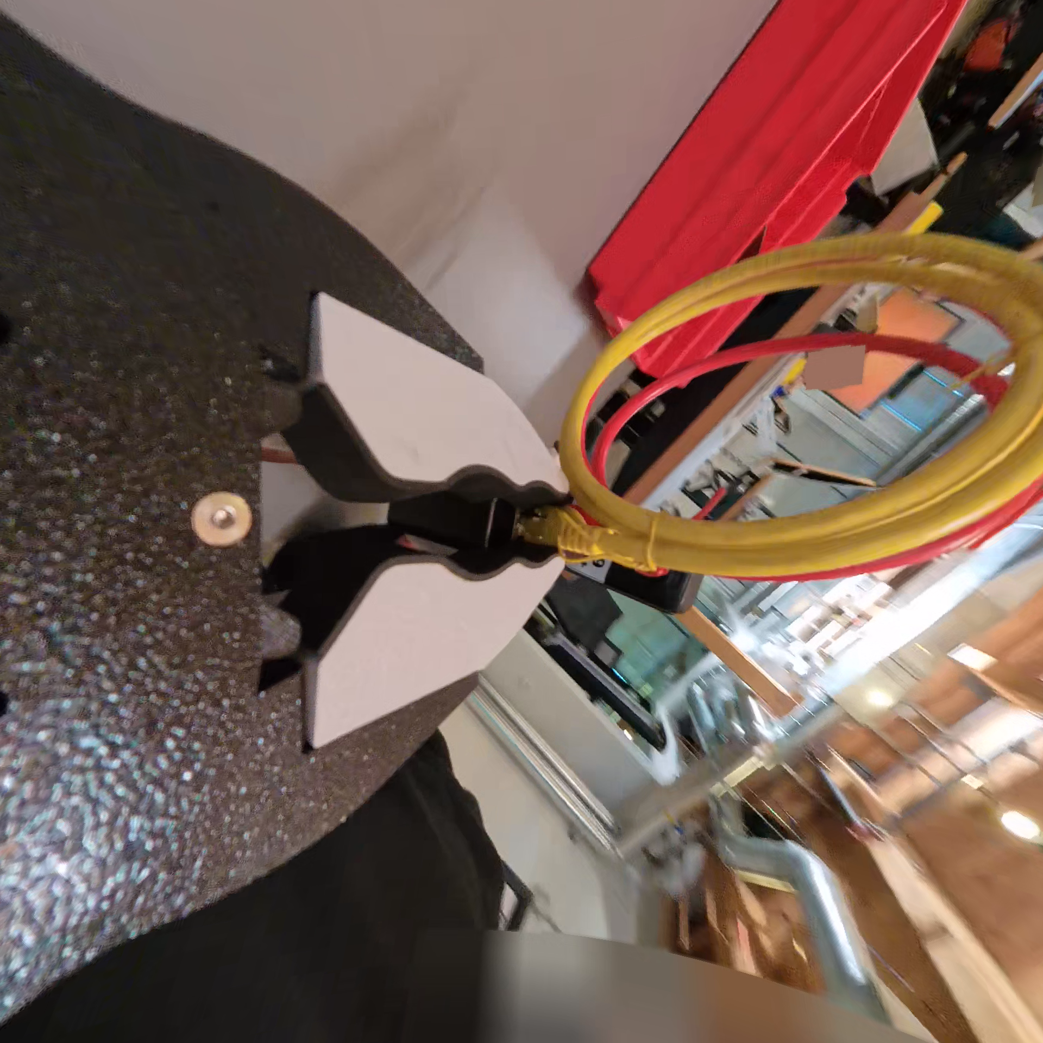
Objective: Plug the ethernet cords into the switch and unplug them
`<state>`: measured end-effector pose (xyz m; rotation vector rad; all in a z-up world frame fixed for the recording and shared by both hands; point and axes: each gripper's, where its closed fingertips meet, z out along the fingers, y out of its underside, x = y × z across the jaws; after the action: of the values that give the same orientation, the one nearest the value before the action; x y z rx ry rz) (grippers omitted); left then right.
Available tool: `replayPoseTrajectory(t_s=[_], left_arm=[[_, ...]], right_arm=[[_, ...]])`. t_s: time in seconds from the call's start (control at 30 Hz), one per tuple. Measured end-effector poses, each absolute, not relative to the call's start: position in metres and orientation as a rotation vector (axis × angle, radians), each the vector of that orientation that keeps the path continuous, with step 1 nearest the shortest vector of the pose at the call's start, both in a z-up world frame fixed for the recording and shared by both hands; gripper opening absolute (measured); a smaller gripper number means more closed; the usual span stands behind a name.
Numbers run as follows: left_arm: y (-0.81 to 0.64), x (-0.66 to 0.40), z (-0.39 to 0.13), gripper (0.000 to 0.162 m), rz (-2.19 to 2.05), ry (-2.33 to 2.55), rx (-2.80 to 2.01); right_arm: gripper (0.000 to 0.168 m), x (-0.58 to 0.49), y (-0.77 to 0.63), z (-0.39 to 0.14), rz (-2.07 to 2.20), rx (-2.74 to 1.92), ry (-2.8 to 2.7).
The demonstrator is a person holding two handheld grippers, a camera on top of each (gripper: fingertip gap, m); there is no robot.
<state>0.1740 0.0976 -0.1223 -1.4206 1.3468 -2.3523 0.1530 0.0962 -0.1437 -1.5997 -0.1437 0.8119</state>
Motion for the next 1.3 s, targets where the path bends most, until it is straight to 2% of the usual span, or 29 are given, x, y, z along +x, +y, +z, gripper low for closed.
replayPoseTrajectory(t_s=[0.17, 0.4, 0.57, 0.8, 1.0, 1.1, 1.3], left_arm=[[0.098, 0.179, -0.122, 0.012, -2.54, 1.142, -1.475], [0.09, 0.181, -0.112, 0.013, -2.451, 1.26, -1.451], [0.079, 0.185, -0.111, 0.034, -2.453, 1.288, -1.471], [0.061, 0.182, -0.109, 0.052, -2.271, 1.582, -1.328], [0.057, 0.18, -0.104, 0.044, -2.174, 1.713, -1.24], [0.064, 0.183, -0.1, 0.031, -2.167, 1.642, -1.253], [0.068, 0.182, -0.099, 0.023, -2.058, 1.629, -1.198]], right_arm=[[0.029, 0.158, 0.096, -0.145, 0.748, -1.633, -0.134], [0.029, 0.16, 0.089, -0.136, 0.754, -1.604, -0.146], [0.028, 0.163, 0.089, -0.139, 0.748, -1.61, -0.142], [0.028, 0.167, 0.082, -0.129, 0.82, -1.529, -0.14], [0.028, 0.164, 0.077, -0.122, 0.851, -1.486, -0.172], [0.028, 0.163, 0.078, -0.122, 0.828, -1.497, -0.18], [0.028, 0.158, 0.078, -0.119, 0.833, -1.479, -0.196]])
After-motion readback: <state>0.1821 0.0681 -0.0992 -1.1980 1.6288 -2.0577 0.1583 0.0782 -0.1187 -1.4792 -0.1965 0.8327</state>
